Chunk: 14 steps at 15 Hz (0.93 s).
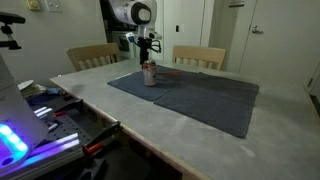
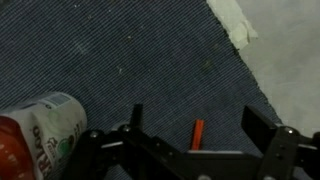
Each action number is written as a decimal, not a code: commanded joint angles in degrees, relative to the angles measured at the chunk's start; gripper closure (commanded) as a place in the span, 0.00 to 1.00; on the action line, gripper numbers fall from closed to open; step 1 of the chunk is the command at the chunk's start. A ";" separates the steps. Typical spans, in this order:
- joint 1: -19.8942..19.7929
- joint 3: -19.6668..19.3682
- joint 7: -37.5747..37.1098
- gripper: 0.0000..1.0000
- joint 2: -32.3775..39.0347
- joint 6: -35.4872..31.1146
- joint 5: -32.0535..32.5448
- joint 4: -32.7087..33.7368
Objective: Put the straw in the can and then put it back on the table again
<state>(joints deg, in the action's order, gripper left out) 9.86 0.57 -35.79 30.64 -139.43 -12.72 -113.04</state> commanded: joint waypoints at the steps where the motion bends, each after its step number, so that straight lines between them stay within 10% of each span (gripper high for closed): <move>1: 0.17 -0.07 0.01 0.00 0.09 0.13 -0.03 0.11; 14: 0.41 -0.95 3.50 0.00 4.13 -5.45 2.36 2.05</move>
<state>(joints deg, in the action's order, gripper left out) 10.11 0.24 -32.72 32.23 -143.08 -10.52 -112.42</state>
